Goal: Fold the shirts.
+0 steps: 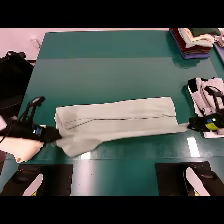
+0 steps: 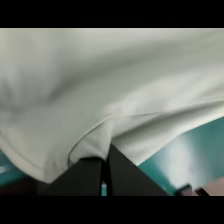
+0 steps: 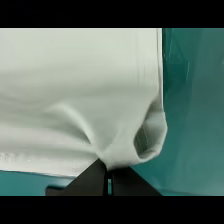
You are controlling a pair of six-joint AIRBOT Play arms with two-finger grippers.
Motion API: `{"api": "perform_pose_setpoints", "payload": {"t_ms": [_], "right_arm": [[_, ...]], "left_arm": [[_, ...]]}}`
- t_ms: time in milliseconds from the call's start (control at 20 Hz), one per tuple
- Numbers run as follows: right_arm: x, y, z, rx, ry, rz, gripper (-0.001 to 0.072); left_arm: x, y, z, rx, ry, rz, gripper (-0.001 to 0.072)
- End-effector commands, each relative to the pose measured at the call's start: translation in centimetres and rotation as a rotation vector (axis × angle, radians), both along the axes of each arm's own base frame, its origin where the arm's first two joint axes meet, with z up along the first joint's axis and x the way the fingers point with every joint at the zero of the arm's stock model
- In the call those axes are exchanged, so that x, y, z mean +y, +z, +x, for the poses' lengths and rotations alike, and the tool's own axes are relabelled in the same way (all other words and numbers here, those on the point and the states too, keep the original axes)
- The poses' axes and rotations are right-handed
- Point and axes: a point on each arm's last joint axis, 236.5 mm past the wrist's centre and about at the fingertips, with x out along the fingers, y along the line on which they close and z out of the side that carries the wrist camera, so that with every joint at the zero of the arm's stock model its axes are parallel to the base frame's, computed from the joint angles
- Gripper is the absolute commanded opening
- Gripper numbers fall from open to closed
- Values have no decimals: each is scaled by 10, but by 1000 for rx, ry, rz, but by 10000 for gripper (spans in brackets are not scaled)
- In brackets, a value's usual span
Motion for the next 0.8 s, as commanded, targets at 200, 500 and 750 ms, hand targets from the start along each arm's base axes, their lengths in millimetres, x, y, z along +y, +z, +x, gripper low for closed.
{"api": "perform_pose_setpoints", "payload": {"t_ms": [200,500,750], "right_arm": [[21,-34,102,39,84,20,15],[38,-25,163,-50,85,231,360],[-17,-52,122,20,-53,297,457]], "left_arm": [[1,-33,131,-65,7,52,25],[0,-15,168,-146,29,46,638],[-16,-5,161,-110,23,-27,115]]}}
